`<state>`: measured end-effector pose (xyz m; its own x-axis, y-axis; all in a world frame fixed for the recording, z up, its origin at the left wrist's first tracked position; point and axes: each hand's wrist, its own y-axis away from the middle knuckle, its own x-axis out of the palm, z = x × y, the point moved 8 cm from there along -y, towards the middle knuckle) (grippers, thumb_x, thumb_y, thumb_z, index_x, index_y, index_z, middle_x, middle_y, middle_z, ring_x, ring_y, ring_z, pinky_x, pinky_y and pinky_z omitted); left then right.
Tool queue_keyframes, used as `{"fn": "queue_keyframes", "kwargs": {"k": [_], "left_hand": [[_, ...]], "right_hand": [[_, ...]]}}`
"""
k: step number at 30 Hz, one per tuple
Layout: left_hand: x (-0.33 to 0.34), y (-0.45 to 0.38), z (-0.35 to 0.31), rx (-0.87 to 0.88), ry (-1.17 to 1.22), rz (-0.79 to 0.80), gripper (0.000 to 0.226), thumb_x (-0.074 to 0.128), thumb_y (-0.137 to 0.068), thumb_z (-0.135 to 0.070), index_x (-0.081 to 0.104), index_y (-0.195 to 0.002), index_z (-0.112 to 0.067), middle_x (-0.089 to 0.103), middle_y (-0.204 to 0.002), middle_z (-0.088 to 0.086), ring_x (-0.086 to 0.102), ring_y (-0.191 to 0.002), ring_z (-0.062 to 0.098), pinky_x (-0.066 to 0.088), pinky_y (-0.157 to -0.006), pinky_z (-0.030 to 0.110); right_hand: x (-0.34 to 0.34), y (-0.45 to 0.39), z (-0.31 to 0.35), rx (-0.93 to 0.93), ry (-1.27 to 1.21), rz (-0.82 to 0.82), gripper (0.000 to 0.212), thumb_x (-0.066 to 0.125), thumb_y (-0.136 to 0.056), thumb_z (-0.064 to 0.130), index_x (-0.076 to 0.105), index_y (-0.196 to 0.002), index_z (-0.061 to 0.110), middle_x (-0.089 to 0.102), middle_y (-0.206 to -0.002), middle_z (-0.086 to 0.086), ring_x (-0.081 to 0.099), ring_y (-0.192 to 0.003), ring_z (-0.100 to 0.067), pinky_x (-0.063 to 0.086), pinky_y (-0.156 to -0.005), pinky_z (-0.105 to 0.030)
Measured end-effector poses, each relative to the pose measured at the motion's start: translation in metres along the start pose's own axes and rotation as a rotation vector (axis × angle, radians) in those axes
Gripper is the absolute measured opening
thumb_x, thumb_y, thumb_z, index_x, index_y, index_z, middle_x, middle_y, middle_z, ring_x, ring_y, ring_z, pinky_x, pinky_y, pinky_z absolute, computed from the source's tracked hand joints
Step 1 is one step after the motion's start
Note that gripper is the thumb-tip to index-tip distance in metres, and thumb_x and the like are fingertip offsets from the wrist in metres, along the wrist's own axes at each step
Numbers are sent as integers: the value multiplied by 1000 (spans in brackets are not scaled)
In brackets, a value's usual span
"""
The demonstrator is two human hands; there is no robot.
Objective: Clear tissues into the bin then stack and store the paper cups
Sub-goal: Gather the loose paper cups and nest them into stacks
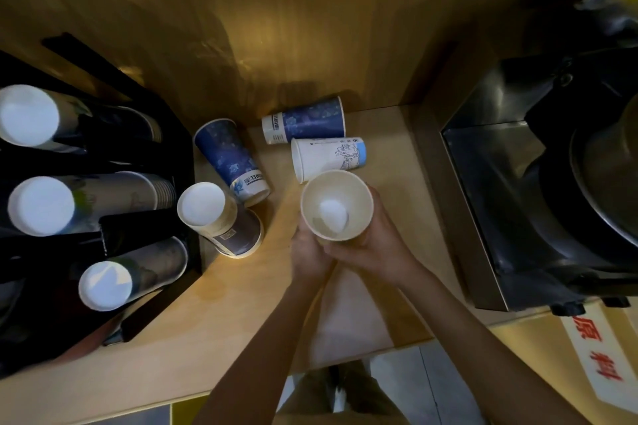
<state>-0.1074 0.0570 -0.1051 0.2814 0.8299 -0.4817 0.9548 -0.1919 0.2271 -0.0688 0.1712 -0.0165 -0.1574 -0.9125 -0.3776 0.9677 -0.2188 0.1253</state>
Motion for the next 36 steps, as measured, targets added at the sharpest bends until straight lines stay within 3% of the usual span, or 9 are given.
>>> {"fn": "queue_keyframes", "kwargs": {"k": [3, 6, 9, 14, 17, 19, 25, 32, 36], "left_hand": [[1, -1, 2, -14, 25, 16, 85, 53, -56, -59, 49, -124, -10, 64, -119, 6, 59, -108, 22, 39, -83, 20], [1, -2, -1, 2, -7, 21, 82, 54, -57, -58, 46, -125, -13, 63, -119, 5, 59, -108, 24, 39, -80, 21], [0, -1, -5, -1, 23, 29, 90, 53, -50, -61, 46, -124, -9, 61, -113, 1, 56, -99, 16, 32, -71, 13], [0, -3, 0, -26, 16, 6, 93, 59, -48, -62, 50, -122, -7, 64, -113, 8, 59, -99, 19, 34, -70, 12], [0, -5, 5, -40, 4, 11, 96, 63, -45, -63, 51, -121, -6, 65, -112, 8, 61, -100, 23, 38, -73, 18], [0, -6, 6, -17, -12, 18, 98, 63, -45, -63, 49, -123, -4, 65, -114, 9, 61, -102, 25, 41, -76, 20], [0, -7, 4, -27, -35, 15, 95, 74, -49, -48, 47, -126, 0, 63, -120, 11, 59, -108, 22, 38, -83, 19], [-1, -7, 6, -27, -79, 45, 91, 64, -48, -58, 57, -114, 3, 68, -109, 10, 58, -94, 13, 32, -70, -6], [0, -9, 10, -59, -107, 39, 74, 84, -53, -28, 58, -112, 6, 67, -108, 12, 58, -94, 17, 29, -68, -10]], "right_hand": [[2, 1, -3, 28, 0, 34, 106, 82, -54, 25, 14, -131, 51, 40, -129, 26, 41, -124, 0, 41, -98, -20], [-5, -3, -1, 1, 123, 31, 88, 82, -63, 30, 28, -131, 43, 45, -122, 28, 41, -111, 17, 34, -89, -4], [-6, -7, 1, -42, 321, 100, 90, 79, -65, 40, 29, -139, 24, 44, -133, 11, 32, -111, 12, 25, -89, 1], [-15, -21, 0, -40, 409, 147, 71, 48, -73, 62, 48, -128, 17, 53, -132, -2, 45, -122, -14, 36, -104, -30], [-30, -51, 2, -22, 349, 78, 26, 46, -91, 38, 63, -89, 17, 64, -91, -4, 57, -85, -18, 45, -77, -33], [-33, -76, 1, -49, 436, 44, 21, 48, -93, 24, 65, -99, 13, 67, -96, -8, 58, -84, -21, 47, -77, -33], [11, -137, -7, -201, 805, 265, 55, 49, -91, 13, 30, -142, 14, 25, -155, -6, 20, -142, -22, 15, -116, -31], [30, -144, -36, -88, 742, 352, 84, 70, -77, 23, 20, -144, 14, 26, -152, -9, 21, -140, -24, 13, -116, -36], [28, -136, -49, -127, 815, 325, 77, 67, -78, 31, 25, -141, 15, 34, -146, -8, 29, -134, -25, 15, -113, -37]]}}
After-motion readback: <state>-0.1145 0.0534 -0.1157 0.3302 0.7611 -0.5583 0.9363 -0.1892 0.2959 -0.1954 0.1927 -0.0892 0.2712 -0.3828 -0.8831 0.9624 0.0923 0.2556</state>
